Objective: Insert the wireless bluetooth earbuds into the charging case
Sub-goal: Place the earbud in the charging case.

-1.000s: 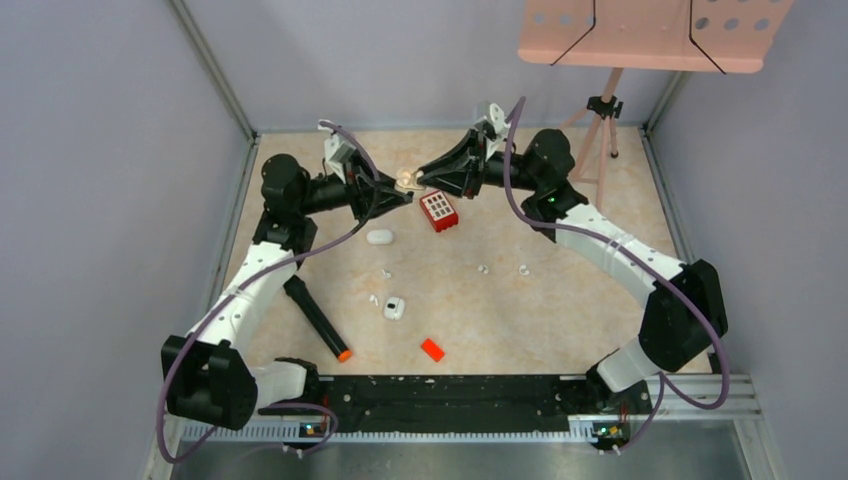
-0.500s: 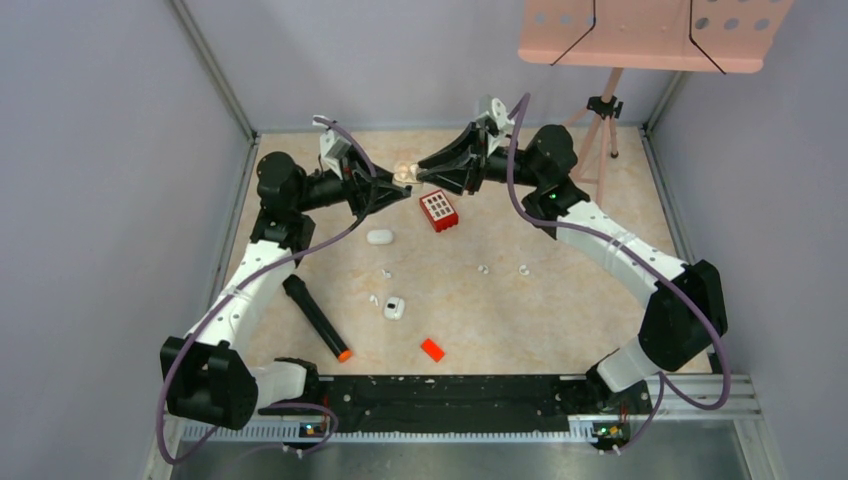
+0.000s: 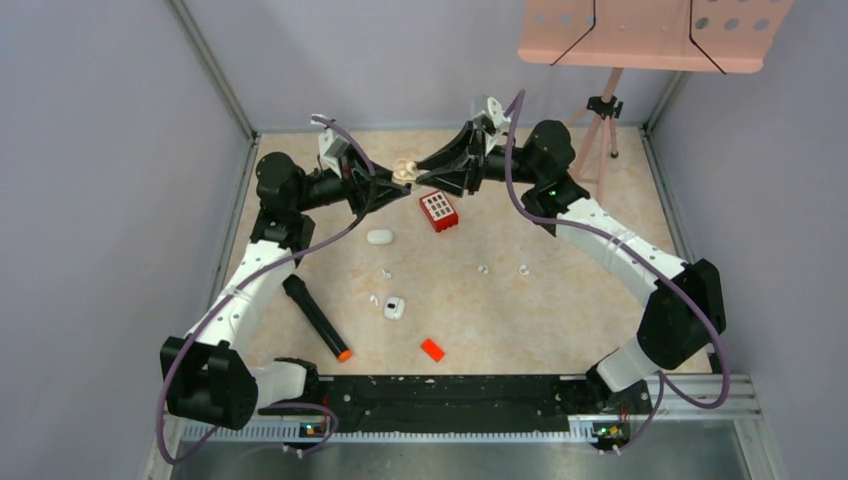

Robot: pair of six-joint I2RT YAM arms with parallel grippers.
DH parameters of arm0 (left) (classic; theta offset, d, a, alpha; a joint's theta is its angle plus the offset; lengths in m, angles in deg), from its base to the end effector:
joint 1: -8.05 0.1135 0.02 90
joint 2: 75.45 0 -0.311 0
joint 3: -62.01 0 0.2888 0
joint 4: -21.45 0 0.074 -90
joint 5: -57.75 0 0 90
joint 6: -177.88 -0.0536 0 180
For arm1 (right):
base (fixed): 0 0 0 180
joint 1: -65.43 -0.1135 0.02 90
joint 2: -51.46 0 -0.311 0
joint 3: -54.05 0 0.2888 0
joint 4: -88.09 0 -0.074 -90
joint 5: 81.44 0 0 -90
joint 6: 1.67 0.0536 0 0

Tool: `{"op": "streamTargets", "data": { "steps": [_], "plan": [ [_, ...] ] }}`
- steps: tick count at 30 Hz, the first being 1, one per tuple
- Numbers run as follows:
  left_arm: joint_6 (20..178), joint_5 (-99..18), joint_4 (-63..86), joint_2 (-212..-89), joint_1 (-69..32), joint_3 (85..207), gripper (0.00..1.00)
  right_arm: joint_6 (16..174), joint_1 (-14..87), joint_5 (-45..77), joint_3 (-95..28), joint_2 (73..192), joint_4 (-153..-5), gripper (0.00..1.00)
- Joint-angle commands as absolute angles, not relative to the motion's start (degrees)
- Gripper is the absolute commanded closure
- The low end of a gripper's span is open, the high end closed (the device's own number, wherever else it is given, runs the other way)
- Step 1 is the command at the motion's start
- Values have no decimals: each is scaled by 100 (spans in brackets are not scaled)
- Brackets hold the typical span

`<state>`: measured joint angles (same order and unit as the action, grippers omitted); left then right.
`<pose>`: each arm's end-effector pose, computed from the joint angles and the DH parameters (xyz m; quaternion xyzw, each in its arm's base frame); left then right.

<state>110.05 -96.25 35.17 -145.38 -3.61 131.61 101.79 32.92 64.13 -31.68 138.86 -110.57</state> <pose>0.2811 -0.1072 0.4265 0.3659 0.5615 -0.5079 0.5411 0.3088 0.2492 0.4462 -0.4566 0.4570 0.5330 0.5464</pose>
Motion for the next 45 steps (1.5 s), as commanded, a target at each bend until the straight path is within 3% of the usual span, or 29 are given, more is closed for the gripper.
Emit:
{"op": "streamTargets", "data": {
  "steps": [1, 25, 36, 45],
  "plan": [
    [10970, -9652, 3742, -14497, -347, 13294, 100, 9965, 3247, 6310, -3593, 13841, -10891, 66],
    [10506, -9777, 3700, -14340, -382, 12937, 100, 8522, 2839, 5582, -4254, 13891, -8824, 65],
    [10362, -9784, 3576, -14315, -382, 12919, 100, 8539, 2827, 5357, -4241, 13866, -8605, 71],
    [10076, -9636, 3439, -14331, -389, 12811, 100, 8962, 2825, 5129, -4474, 13873, -8198, 63]
  ]
}}
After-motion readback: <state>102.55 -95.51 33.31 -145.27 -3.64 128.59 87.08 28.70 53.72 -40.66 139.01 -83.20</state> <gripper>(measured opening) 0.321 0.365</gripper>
